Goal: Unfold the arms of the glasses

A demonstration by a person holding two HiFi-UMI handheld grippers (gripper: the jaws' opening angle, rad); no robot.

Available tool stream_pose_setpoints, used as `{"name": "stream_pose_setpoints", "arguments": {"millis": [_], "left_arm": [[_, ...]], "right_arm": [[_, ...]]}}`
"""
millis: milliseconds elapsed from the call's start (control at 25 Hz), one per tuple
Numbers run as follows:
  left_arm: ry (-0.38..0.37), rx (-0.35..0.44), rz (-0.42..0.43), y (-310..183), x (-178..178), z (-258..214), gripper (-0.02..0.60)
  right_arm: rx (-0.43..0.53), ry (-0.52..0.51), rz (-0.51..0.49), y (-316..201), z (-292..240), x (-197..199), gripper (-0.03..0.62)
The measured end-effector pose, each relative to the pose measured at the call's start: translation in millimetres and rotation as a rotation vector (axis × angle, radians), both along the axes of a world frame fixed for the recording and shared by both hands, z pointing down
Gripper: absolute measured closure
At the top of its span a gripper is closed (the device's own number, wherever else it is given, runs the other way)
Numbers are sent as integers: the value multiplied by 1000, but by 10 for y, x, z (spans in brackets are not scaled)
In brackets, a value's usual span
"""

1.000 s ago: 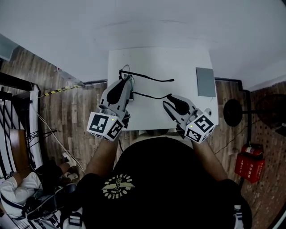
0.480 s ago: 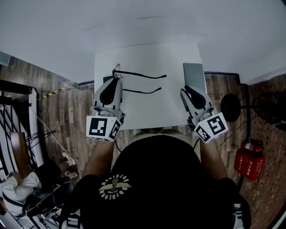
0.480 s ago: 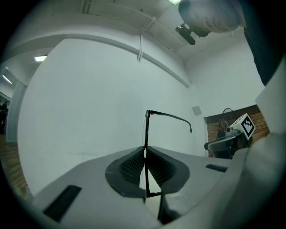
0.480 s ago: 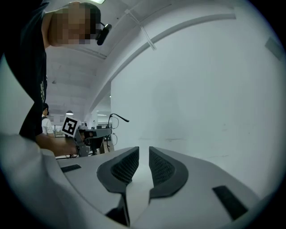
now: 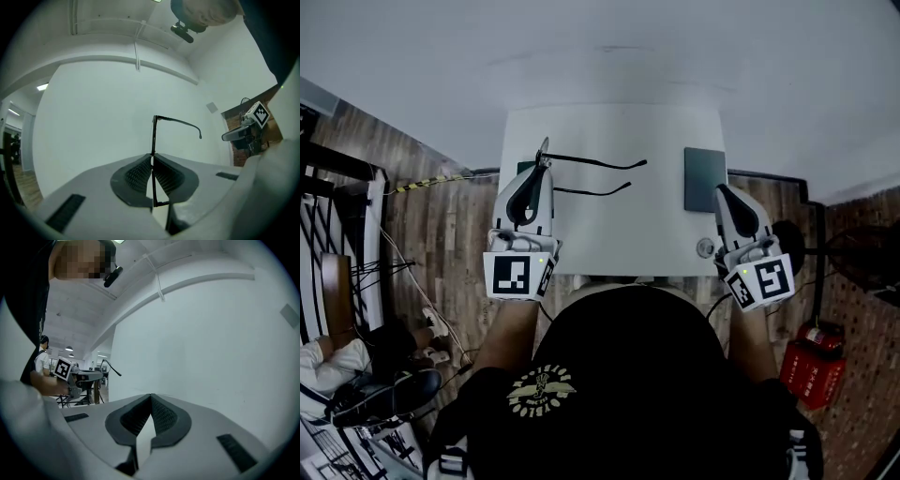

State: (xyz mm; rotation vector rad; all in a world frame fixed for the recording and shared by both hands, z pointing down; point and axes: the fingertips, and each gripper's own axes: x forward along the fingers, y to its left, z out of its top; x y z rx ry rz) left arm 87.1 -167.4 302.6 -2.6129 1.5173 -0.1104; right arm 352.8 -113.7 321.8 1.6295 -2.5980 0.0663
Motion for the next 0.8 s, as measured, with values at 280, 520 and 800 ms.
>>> {"name": "stream_pose_setpoints", "arguments": {"millis": [280, 520, 800], "left_arm": [[-18, 17, -66, 105, 17, -38, 558], [-38, 14, -106, 241, 66, -12, 558], [-72, -9, -104, 398, 244, -32, 558]], "right_arm": [[40, 27, 26, -16, -201, 356, 592], [63, 35, 1, 16, -261, 470, 594], [65, -17, -60, 48, -266, 425, 594]]}}
